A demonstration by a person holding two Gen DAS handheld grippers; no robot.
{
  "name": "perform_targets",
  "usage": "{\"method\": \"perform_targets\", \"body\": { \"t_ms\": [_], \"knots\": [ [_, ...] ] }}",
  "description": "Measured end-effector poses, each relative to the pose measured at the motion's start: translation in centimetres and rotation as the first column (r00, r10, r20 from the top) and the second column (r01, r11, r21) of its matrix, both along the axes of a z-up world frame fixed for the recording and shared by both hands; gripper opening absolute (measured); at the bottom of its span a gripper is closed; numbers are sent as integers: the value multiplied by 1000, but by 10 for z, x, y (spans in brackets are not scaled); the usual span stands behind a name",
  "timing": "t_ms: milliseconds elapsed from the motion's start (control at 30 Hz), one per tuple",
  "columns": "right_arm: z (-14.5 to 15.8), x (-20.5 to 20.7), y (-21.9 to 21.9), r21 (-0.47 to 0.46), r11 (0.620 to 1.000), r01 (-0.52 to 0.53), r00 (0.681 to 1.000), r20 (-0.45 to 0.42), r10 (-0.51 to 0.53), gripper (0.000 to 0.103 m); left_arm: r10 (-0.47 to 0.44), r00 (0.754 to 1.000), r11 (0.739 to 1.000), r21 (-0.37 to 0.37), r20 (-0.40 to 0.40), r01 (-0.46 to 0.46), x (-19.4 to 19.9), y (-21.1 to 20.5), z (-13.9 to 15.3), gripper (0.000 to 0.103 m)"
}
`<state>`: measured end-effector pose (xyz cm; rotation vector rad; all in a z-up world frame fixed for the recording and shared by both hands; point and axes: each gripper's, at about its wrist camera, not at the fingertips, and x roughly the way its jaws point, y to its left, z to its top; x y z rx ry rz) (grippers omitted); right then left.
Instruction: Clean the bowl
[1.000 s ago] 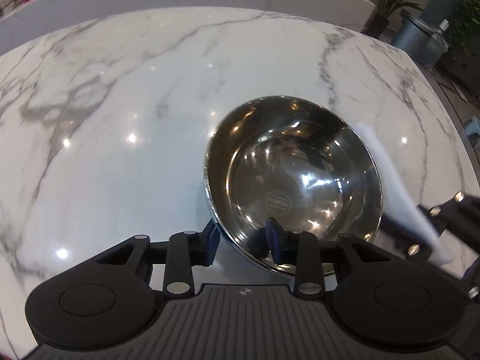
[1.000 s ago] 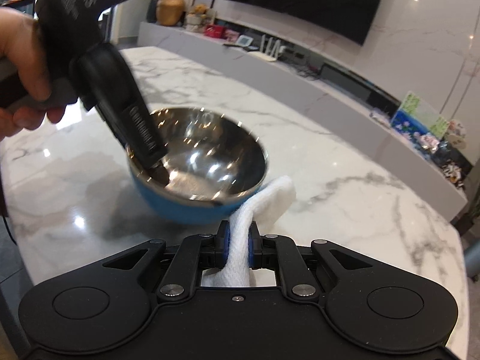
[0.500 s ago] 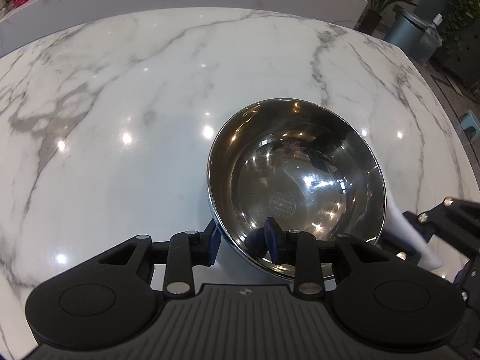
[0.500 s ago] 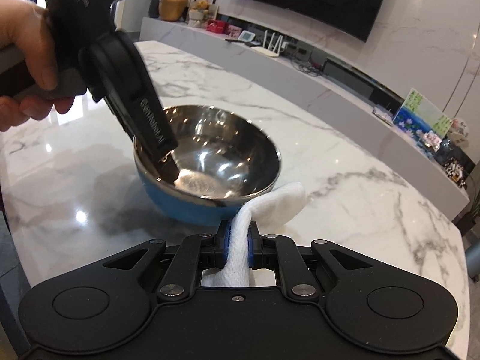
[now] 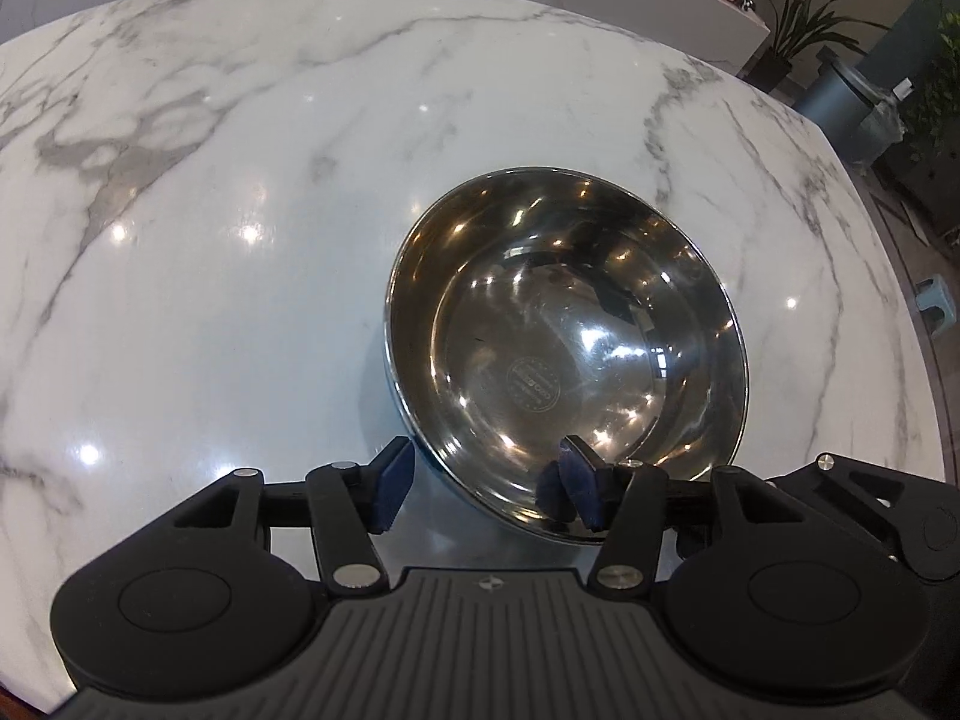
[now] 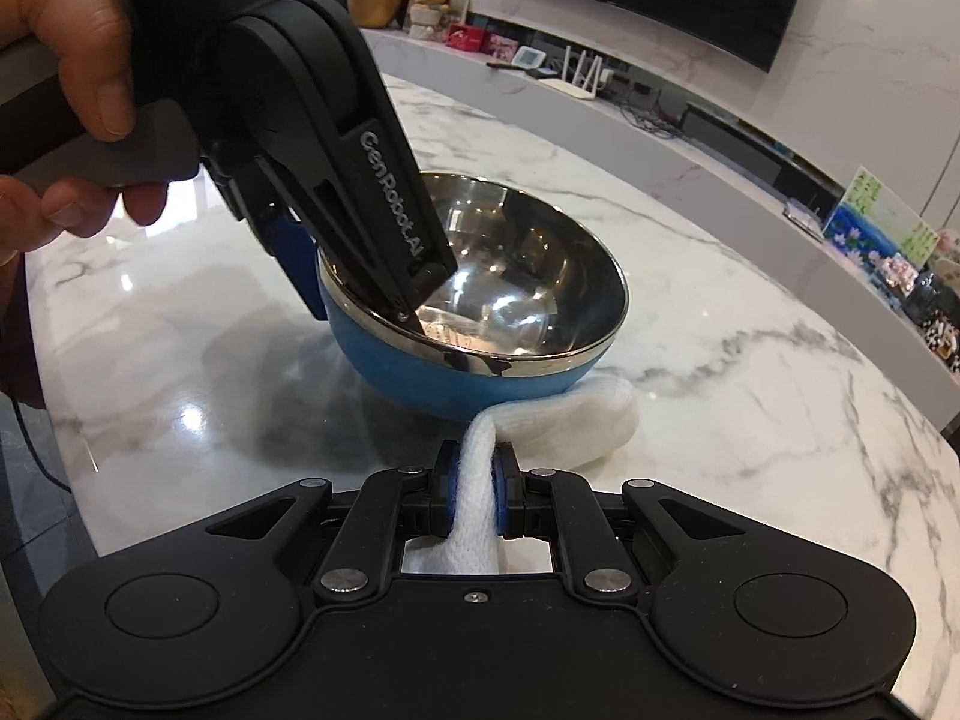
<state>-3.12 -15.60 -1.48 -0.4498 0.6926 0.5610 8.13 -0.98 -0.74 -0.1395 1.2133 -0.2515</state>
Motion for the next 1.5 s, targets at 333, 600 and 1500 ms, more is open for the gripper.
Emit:
{"method": "perform_targets", "body": {
  "t_ms": [333,600,1500],
  "knots": [
    [9,20,-20,4,1000,28,997,76,-28,9,-88,990,996,20,108,86,2,2,0,32],
    [7,38,-41,56,986,156,988,-2,-156,10,-118,983,993,46,137,113,6,0,2,29],
    [-24,26,-34,41,891,452,880,145,-453,45,-29,985,999,43,168,23,-9,3,4,29]
  ]
}}
